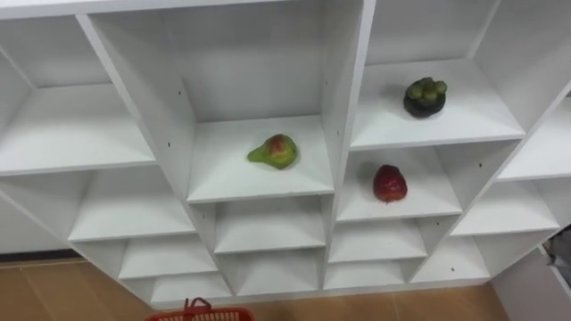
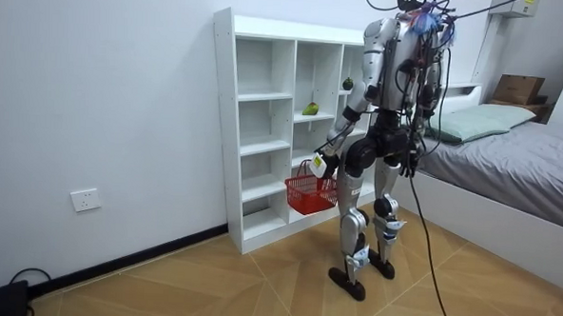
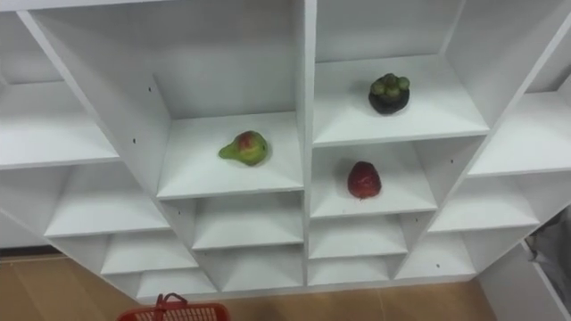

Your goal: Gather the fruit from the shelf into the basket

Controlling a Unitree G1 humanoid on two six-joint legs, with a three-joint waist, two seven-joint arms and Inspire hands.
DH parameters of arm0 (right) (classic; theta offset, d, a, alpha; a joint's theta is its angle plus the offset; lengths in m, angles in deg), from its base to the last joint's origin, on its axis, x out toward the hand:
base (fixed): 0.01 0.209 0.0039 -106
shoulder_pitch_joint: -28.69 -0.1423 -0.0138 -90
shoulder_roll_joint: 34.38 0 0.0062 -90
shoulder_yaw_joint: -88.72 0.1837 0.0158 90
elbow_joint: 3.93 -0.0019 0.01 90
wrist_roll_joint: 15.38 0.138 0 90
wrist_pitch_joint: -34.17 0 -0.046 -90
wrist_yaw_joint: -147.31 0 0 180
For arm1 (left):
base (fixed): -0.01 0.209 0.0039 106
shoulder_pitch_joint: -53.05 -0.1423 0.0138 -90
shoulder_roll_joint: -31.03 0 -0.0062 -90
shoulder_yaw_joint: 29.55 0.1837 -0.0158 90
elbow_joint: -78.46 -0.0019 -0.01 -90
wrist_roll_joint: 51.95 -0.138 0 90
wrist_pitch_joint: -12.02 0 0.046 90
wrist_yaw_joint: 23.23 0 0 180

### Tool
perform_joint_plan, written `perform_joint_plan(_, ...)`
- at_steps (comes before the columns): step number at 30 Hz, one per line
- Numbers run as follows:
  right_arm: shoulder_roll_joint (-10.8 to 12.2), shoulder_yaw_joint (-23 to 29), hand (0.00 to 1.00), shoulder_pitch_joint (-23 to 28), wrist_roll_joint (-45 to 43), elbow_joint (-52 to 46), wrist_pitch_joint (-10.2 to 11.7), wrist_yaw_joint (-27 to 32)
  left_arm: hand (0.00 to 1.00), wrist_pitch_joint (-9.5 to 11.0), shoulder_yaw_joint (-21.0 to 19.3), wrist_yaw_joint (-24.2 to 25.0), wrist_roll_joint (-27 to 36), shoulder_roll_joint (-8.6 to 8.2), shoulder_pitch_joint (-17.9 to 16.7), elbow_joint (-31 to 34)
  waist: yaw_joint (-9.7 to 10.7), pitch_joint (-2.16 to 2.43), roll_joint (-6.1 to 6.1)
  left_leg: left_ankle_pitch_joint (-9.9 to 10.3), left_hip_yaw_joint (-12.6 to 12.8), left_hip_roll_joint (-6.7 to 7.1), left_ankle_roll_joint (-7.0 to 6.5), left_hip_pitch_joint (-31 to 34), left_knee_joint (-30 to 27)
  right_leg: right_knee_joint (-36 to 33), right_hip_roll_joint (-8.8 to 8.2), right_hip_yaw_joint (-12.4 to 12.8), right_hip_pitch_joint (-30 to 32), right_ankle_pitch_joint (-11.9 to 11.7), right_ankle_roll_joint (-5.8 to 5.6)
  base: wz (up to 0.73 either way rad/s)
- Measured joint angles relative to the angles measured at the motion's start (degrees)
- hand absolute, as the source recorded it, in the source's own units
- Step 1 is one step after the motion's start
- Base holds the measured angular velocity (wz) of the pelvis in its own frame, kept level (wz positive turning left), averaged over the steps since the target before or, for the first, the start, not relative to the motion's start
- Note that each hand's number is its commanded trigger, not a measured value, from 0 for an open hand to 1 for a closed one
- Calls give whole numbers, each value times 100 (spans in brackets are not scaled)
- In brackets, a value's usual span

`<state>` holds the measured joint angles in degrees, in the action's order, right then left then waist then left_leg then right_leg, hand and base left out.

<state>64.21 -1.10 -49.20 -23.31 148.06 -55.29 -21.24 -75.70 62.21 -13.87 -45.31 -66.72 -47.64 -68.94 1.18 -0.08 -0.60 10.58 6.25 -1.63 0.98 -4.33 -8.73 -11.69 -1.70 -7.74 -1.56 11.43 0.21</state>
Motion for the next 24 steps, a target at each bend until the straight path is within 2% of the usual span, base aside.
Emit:
perform_joint_plan(3, 11, -12, 0, 209, 318, -605, 282, 183, 100, 28, 11, -1, 28, 5, -1, -4, 14, -1, 24, 0, 11, -1, 0, -7, 1, 2, 2, 16, -5, -5, 2, -2)
perform_joint_plan(7, 18, -20, 0, 385, 329, -1405, 400, 235, 100, 65, 14, 7, 51, 10, -25, -3, 7, 4, 61, 0, 12, -1, 0, -5, 1, 5, 2, 40, -5, -5, 1, 0)
perform_joint_plan(9, 23, -23, 0, 455, 330, -1659, 553, 236, 100, 78, 15, 16, 50, 11, -31, -3, 15, 5, 81, 0, 9, -1, 0, -9, 1, 9, 3, 42, -6, -5, 1, 0)
perform_joint_plan(13, 30, -105, 0, 535, 331, -2092, 650, 238, 100, 137, 21, 37, 45, 11, -24, -1, 11, 9, 80, 0, 13, 0, 0, -4, 0, 10, 7, 79, 22, -12, -1, -5)
perform_joint_plan(19, 27, -251, 0, 975, 336, -3633, 743, 326, 100, 260, 24, 46, 45, 12, 21, -86, 36, 22, 46, 0, 167, -6, 0, -24, -1, -1, 17, 164, 51, -44, -7, -10)
perform_joint_plan(24, 24, -302, 0, 943, 329, -4331, 919, 428, 100, 297, 86, 119, 28, 18, 24, -86, 88, 31, 36, 0, 168, -5, 0, -25, -2, -5, 15, 162, 50, -57, -13, 0)
